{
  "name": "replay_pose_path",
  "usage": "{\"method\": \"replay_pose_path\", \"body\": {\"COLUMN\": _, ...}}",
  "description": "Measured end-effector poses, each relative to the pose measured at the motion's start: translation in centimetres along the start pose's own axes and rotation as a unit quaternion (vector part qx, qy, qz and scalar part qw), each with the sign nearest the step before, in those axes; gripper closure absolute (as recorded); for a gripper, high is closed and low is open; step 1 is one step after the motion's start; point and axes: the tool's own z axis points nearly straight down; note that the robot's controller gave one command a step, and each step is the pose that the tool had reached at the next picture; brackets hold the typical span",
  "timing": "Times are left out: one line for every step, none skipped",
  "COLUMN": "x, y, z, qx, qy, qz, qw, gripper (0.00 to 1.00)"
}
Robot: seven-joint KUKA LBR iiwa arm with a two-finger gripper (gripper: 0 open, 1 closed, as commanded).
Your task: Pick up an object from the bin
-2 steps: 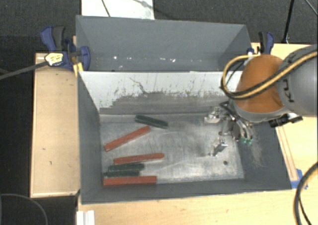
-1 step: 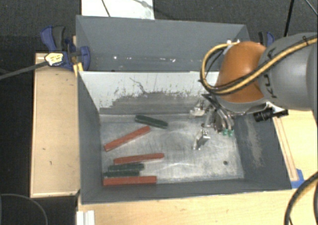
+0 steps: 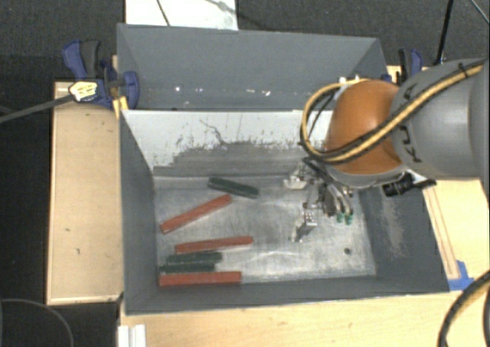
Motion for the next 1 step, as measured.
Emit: {"method": "replay_pose_path", "body": {"x": -0.45, "y": 5.34, "z": 1.75, "qx": 0.001, "qy": 0.0043, "qz": 0.04, "qw": 0.9992, "gripper": 0.0}}
